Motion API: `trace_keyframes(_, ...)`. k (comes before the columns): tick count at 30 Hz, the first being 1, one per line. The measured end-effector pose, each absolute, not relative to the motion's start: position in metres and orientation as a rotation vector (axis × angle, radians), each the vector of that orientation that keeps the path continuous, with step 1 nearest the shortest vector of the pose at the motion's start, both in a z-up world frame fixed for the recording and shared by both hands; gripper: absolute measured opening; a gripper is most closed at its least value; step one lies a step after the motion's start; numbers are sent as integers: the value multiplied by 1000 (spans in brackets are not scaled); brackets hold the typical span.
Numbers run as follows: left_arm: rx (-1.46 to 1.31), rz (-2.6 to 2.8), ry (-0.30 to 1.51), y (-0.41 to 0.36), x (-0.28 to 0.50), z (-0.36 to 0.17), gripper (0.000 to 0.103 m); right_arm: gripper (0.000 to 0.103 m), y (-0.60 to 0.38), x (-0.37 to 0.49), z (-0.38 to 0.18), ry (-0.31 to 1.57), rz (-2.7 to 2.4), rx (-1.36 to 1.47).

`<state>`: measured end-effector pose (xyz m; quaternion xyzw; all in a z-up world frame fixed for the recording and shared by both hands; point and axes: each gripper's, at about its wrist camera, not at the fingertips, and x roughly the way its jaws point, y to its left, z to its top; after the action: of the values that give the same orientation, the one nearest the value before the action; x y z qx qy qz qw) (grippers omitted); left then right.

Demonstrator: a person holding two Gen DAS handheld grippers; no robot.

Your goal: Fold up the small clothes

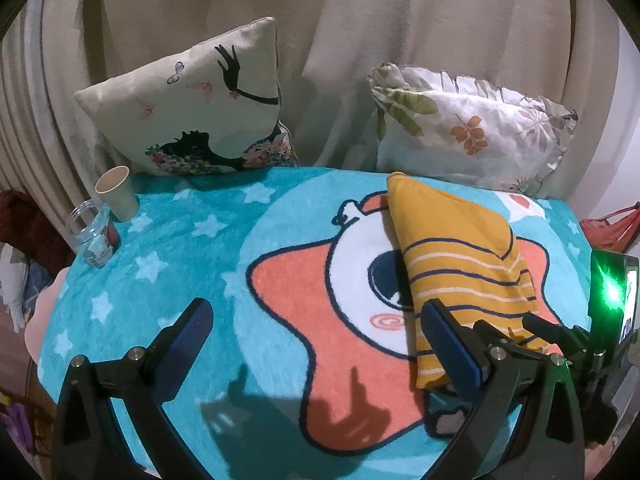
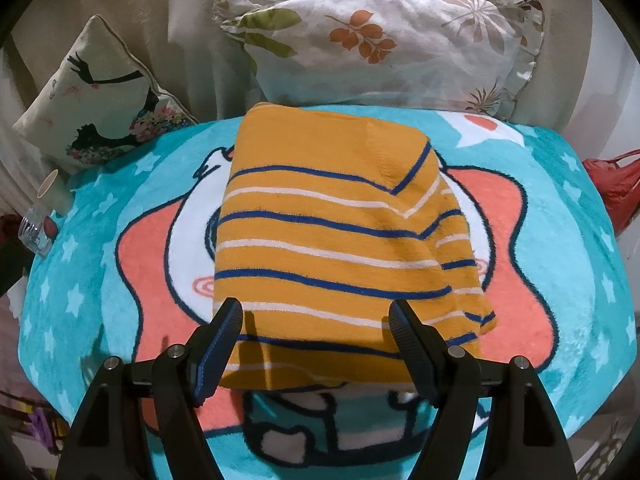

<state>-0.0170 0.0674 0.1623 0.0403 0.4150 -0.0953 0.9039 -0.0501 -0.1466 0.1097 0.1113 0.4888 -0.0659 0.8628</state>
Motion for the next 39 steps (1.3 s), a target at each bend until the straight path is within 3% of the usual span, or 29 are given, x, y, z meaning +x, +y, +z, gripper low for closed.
trace_keyframes(39, 97, -88, 866, 35, -30, 165, 103, 79, -171, -35, 106, 1011, 10, 222)
